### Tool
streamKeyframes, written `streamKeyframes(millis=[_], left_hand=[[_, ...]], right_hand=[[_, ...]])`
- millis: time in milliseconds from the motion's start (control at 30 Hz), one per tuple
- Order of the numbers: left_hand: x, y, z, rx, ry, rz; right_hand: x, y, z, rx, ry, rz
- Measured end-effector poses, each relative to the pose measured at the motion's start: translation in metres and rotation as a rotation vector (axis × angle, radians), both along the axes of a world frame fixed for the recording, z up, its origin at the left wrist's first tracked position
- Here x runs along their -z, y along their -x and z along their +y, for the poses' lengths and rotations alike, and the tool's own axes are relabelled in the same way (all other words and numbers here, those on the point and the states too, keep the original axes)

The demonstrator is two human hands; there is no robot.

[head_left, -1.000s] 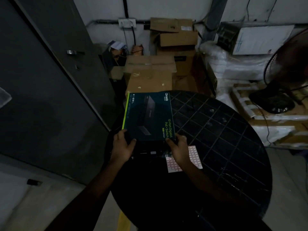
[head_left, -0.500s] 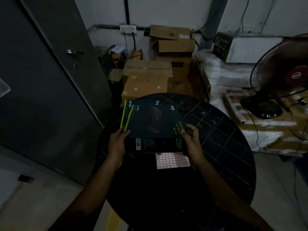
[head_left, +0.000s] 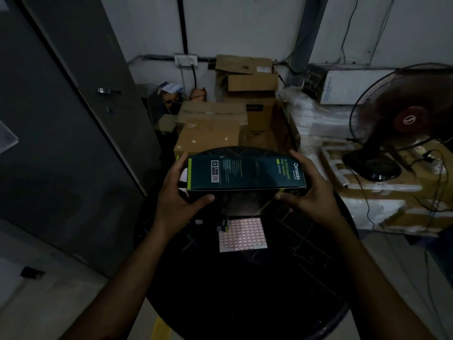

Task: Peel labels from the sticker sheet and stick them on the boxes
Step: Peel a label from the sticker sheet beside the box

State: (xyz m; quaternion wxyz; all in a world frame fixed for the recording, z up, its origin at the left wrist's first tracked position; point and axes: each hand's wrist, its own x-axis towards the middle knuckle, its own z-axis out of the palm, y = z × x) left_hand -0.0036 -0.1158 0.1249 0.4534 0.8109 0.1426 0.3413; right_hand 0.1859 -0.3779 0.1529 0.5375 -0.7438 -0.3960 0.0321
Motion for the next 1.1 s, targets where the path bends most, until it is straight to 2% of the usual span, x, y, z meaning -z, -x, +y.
streamKeyframes(millis=[67, 233, 433, 600, 700, 800, 933, 1000, 1100], left_hand=[[-0.009, -0.003, -0.001, 0.005, -0.024, -0.031], [-0.021, -0.010, -0.007, 0.059, 0.027, -0.099], [0.008, -0.008, -0.008, 0.050, 0.069, 0.041], [0.053, 0.002, -0.013, 0.033, 0.073, 0.204], [0.068, 0.004, -0.017, 0.003, 0.086, 0.207], [0.070, 0.002, -0.016, -0.025, 0.076, 0.204], [0.070, -0.003, -0.012, -0.036, -0.079, 0.169], [0.068, -0.007, -0.014, -0.002, -0.187, 0.168], [0.062, -0.014, -0.023, 0.071, -0.499, 0.207]], right_hand=[[-0.001, -0.004, -0.006, -0.028, 0.031, -0.068], [0.000, -0.003, -0.011, -0.042, 0.068, -0.099], [0.030, -0.005, -0.015, 0.039, 0.290, -0.178], [0.065, -0.002, -0.017, 0.015, 0.377, -0.153], [0.079, 0.003, -0.015, 0.028, 0.368, -0.138], [0.082, 0.001, -0.012, 0.081, 0.417, -0.225], [0.073, -0.003, 0.000, 0.204, 0.534, -0.496], [0.070, 0.003, 0.010, 0.155, 0.524, -0.614], [0.071, 0.020, 0.032, 0.023, 0.468, -0.660]])
